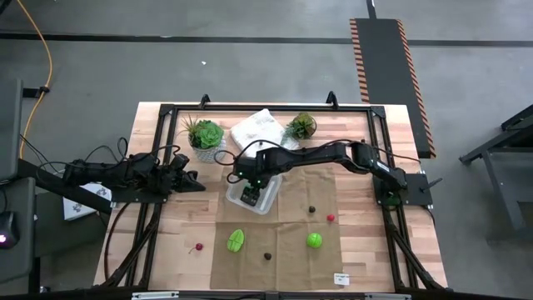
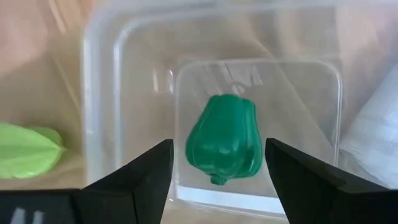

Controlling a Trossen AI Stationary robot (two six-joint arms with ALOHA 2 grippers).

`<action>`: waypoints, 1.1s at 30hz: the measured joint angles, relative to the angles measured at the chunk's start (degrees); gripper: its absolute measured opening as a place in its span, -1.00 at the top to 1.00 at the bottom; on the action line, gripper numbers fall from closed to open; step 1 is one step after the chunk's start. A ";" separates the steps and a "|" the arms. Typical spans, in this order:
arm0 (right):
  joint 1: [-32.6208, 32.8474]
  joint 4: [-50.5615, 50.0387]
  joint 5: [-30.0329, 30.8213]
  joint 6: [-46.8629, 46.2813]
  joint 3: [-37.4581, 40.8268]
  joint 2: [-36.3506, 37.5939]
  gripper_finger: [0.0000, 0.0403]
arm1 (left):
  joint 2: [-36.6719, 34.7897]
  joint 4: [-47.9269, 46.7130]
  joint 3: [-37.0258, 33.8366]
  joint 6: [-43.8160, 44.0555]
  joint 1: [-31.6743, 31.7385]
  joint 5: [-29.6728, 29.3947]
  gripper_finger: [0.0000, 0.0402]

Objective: Pick and placing Produce into tupperware
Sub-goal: Put the yellow corn into transparent bin

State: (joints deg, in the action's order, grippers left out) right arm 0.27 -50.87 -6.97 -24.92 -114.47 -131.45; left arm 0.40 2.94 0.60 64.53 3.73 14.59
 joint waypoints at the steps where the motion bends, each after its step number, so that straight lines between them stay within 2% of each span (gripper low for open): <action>1: 0.00 -0.18 0.53 -0.30 -0.20 0.45 -0.22 | 0.00 0.00 -0.02 0.00 0.00 0.02 1.00; 12: -0.81 -0.77 11.73 -0.78 -2.87 7.90 -0.22 | -0.02 -0.02 0.00 -0.23 -0.02 0.02 1.00; 17: -1.32 -1.38 12.88 -0.75 -2.82 10.69 -0.22 | -0.02 0.00 -0.01 -0.28 -0.02 0.43 1.00; 23: -1.53 -3.59 9.41 -4.24 -2.82 12.95 -0.22 | -0.02 0.02 0.00 -0.33 0.00 0.46 1.00; 28: -2.47 -9.70 13.94 -12.98 -2.82 15.50 -0.22 | -0.02 0.03 -0.01 -0.42 -0.02 0.46 1.00; 33: -5.08 -13.76 14.62 -17.07 -2.81 16.27 -0.22 | -0.02 0.03 -0.01 -0.42 -0.02 0.45 1.00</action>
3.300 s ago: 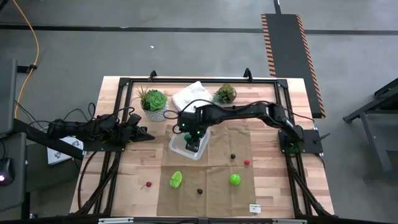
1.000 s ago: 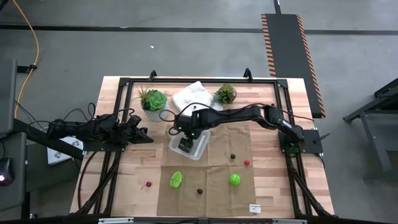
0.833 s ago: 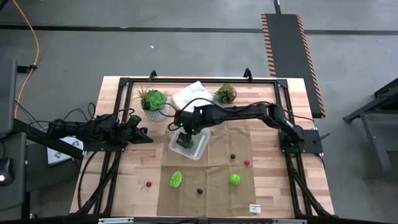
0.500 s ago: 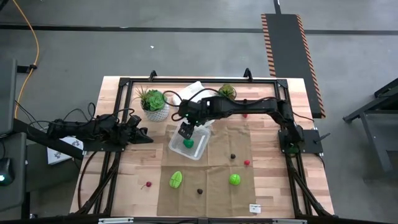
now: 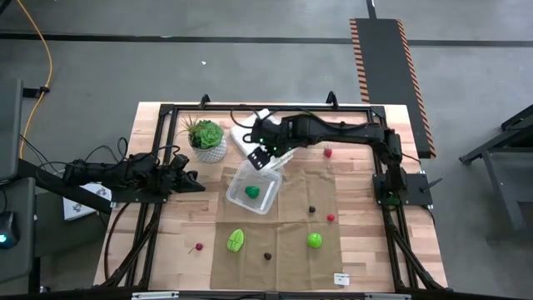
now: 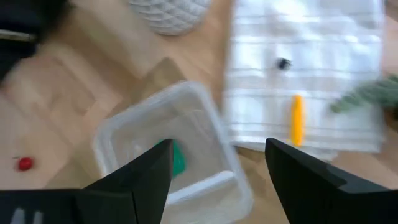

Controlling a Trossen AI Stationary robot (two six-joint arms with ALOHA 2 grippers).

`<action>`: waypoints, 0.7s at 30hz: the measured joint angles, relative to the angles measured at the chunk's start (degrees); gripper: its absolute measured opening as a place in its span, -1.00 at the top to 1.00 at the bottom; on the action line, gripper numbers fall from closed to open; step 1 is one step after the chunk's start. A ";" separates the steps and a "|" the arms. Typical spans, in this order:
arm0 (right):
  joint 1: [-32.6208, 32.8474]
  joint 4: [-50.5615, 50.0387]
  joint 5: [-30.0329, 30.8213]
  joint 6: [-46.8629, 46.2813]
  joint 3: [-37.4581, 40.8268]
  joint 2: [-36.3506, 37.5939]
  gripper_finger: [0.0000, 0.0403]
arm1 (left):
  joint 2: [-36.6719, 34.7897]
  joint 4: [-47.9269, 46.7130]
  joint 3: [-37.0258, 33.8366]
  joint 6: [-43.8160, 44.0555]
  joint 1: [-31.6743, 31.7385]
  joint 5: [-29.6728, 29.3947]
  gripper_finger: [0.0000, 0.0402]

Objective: Pick and placing Produce into tupperware
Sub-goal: Put the yellow corn into transparent bin

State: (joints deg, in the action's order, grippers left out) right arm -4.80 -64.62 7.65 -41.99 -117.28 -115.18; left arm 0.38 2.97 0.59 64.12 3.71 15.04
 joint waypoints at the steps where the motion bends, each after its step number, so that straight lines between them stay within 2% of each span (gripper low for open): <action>1: -0.47 -0.53 0.00 -0.20 0.01 0.02 -0.22 | 0.00 0.02 0.00 0.00 0.00 -0.01 1.00; 12: -6.86 -7.63 -0.29 1.43 0.03 -1.23 -0.22 | 0.00 -0.01 -0.01 0.04 -0.01 -0.63 1.00; 16: -8.92 -7.56 -3.98 4.49 0.03 -3.31 -0.22 | 0.00 -0.01 -0.01 0.07 0.01 -0.67 1.00; 21: -10.59 -6.37 -3.32 6.87 0.01 -4.81 -0.22 | 0.02 -0.03 -0.01 0.18 -0.01 -0.69 1.00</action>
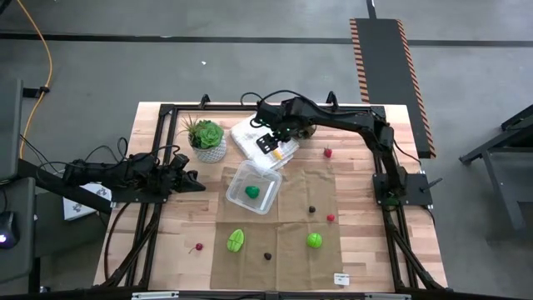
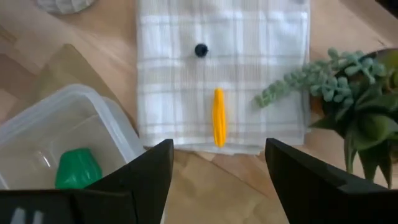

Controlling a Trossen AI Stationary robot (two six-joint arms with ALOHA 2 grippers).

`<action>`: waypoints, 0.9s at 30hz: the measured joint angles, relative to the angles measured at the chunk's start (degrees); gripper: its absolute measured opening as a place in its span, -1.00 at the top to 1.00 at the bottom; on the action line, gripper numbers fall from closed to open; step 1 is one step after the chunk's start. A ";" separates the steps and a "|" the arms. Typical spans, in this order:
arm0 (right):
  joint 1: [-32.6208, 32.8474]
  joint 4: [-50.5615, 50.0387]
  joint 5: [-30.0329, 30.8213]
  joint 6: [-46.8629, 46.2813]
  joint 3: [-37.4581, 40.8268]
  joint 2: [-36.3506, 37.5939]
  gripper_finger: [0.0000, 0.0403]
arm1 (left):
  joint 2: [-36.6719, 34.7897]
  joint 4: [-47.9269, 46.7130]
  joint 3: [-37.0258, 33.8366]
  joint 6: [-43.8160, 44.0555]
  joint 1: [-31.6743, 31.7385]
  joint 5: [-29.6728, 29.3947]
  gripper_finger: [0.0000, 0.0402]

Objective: Pick and placing Produce into tupperware
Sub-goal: Put the yellow corn into transparent bin

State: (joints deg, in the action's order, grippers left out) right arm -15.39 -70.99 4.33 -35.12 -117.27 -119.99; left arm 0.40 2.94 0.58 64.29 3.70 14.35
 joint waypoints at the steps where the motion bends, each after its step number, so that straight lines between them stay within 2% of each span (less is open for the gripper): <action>1: -0.37 0.24 -0.95 0.42 0.01 -0.27 -0.22 | 0.00 0.00 0.01 0.00 0.00 0.02 1.00; 9: -2.37 -0.45 -4.38 3.38 0.02 -3.35 -0.22 | 0.14 -0.06 0.00 0.02 0.00 -0.02 1.00; 27: -2.59 0.57 -6.57 6.68 0.04 -9.32 -0.22 | 0.50 -0.02 0.02 0.13 0.00 0.00 1.00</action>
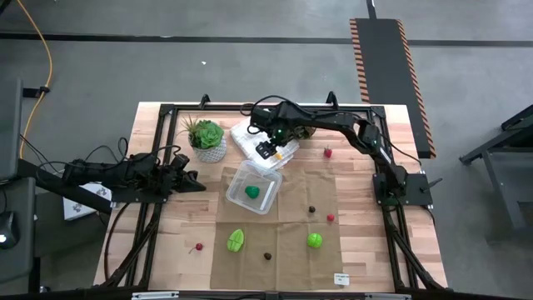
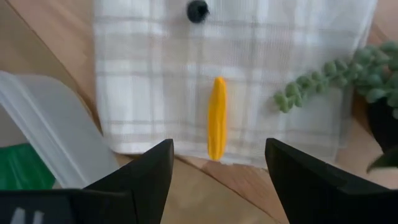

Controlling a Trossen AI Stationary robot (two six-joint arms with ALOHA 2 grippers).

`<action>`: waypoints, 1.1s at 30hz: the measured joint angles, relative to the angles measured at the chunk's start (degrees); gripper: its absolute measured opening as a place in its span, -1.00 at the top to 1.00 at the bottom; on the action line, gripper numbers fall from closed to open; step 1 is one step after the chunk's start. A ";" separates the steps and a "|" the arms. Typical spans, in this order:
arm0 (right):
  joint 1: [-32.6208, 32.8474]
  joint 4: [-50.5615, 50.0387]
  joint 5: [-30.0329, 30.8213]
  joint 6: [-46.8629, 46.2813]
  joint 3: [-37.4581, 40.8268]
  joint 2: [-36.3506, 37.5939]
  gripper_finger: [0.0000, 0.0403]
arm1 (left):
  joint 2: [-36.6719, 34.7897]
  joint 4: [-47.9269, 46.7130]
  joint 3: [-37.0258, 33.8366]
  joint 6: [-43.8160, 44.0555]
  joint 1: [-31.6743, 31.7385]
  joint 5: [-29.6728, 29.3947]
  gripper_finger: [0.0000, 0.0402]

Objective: Pick and placing Produce into tupperware
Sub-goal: Put the yellow corn into transparent bin

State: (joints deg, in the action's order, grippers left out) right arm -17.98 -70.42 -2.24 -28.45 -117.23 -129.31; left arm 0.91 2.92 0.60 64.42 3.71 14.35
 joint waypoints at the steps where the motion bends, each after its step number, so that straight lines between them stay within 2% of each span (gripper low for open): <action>1: 0.00 0.22 -0.23 0.00 0.00 -0.11 -0.22 | 0.00 0.00 -0.02 -0.01 0.02 0.00 1.00; 7: -0.02 0.64 -2.38 -0.04 -0.02 -1.57 -0.22 | 0.00 0.00 -0.02 -0.09 0.00 0.00 1.00; 20: 0.07 0.76 -2.51 -0.04 -0.02 -4.64 -0.21 | 0.00 0.02 -0.02 -0.09 0.00 0.00 1.00; 33: -0.42 1.29 -2.51 -0.19 -0.02 -4.64 0.05 | 0.00 0.02 0.00 -0.09 0.02 0.00 1.00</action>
State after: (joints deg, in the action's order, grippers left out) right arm -18.39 -69.13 -4.75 -28.64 -117.25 -133.95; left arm 0.91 2.94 0.60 64.34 3.73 14.35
